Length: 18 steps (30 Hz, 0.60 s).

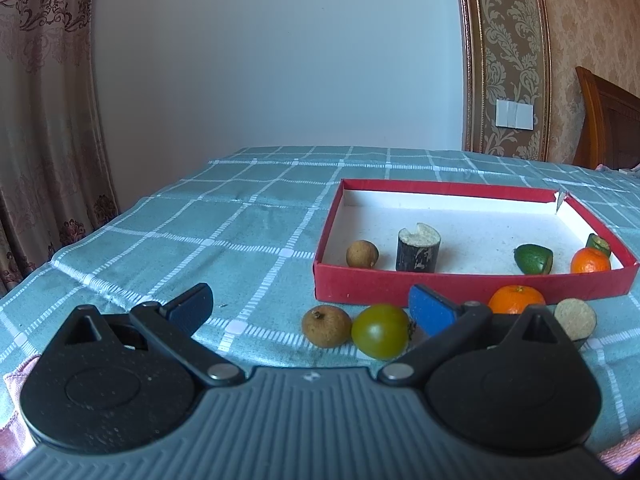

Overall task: Organize fruits
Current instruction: 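Reach the left gripper to the green tomato and close on it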

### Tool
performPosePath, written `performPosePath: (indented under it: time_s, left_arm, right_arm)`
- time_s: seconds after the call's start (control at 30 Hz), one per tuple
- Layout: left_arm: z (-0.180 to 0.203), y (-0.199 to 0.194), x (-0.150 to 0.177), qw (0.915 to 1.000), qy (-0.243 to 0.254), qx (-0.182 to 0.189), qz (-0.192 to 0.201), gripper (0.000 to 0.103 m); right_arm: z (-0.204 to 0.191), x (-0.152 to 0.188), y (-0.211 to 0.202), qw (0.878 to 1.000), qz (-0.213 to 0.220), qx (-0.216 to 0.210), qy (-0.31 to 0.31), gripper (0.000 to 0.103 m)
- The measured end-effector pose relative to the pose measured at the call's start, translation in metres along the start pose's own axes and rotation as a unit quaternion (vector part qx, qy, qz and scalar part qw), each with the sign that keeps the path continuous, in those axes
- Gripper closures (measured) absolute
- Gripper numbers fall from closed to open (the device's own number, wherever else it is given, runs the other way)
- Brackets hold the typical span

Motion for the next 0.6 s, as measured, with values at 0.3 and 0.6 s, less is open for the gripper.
performPosePath:
  time_s: [0.3, 0.6]
  left_arm:
    - [0.005, 0.0, 0.0, 0.9998, 0.017, -0.009, 0.002, 0.0]
    - [0.028, -0.024, 0.001, 0.9969, 0.075, 0.015, 0.018, 0.0]
  right_arm:
    - [0.001, 0.0, -0.002, 1.0, 0.0, -0.009, 0.009, 0.068]
    - [0.002, 0.0, 0.001, 1.0, -0.007, -0.017, 0.013, 0.068]
Point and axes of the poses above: each gripper's, at about its wrist camera, not at the fingertips, and y roughly the way its jaws point, z to its right, x to its underside, the point moved 3 cm from there along y, roughly the way its jaws point, and after that the axes turned 8 degrees about -z, right-handed, at the moved point
